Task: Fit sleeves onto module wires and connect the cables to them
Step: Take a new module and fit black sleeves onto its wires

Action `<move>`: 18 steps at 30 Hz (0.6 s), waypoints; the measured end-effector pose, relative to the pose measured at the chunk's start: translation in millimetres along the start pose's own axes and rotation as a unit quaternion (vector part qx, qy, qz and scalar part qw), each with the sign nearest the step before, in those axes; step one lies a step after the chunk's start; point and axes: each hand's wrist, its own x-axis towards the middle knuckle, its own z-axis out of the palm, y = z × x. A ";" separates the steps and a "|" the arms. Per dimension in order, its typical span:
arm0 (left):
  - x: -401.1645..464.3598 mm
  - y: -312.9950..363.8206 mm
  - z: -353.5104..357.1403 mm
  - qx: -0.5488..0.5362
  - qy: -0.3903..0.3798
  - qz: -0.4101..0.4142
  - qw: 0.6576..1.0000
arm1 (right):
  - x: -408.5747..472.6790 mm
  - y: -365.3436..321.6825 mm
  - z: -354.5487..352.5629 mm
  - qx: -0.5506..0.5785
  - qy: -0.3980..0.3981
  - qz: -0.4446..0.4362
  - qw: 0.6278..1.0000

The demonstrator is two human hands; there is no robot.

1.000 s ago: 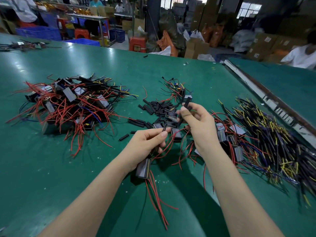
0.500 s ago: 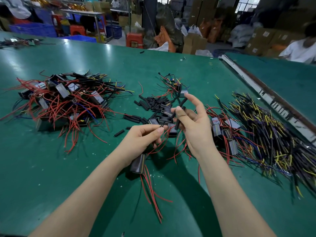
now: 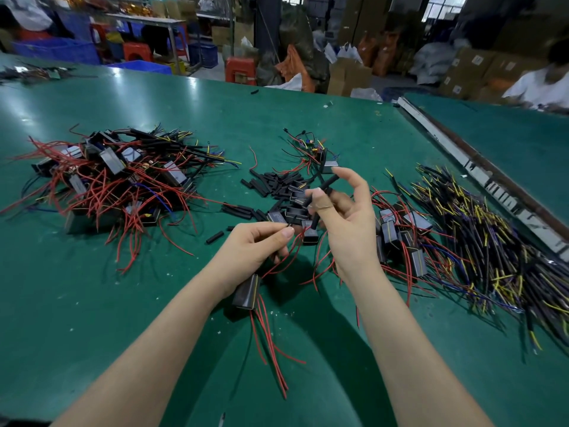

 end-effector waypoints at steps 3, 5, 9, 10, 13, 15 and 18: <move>-0.1 0.7 -0.5 0.005 0.000 -0.003 1.000 | 0.1 1.3 0.4 -0.036 -0.019 0.002 0.999; -0.3 1.3 -0.7 0.011 0.003 -0.006 1.000 | 0.5 2.0 0.1 -0.057 -0.030 0.002 0.998; -0.4 1.1 -0.7 0.017 0.009 -0.010 1.000 | 0.6 1.8 -1.4 -0.080 -0.019 -0.006 0.997; -0.6 1.2 -0.4 0.015 0.006 -0.013 1.000 | 0.1 1.3 -0.7 -0.081 -0.019 -0.009 0.996; -0.4 1.3 -0.1 0.007 0.004 -0.019 1.000 | -0.8 0.0 1.3 -0.092 -0.024 -0.010 0.995; -0.1 1.3 -0.2 0.006 0.005 -0.019 1.000 | -0.4 -0.1 1.4 -0.100 -0.021 -0.010 0.995; 0.4 1.2 -0.4 0.009 0.006 -0.020 1.000 | 0.7 0.6 0.1 -0.101 -0.017 -0.014 0.995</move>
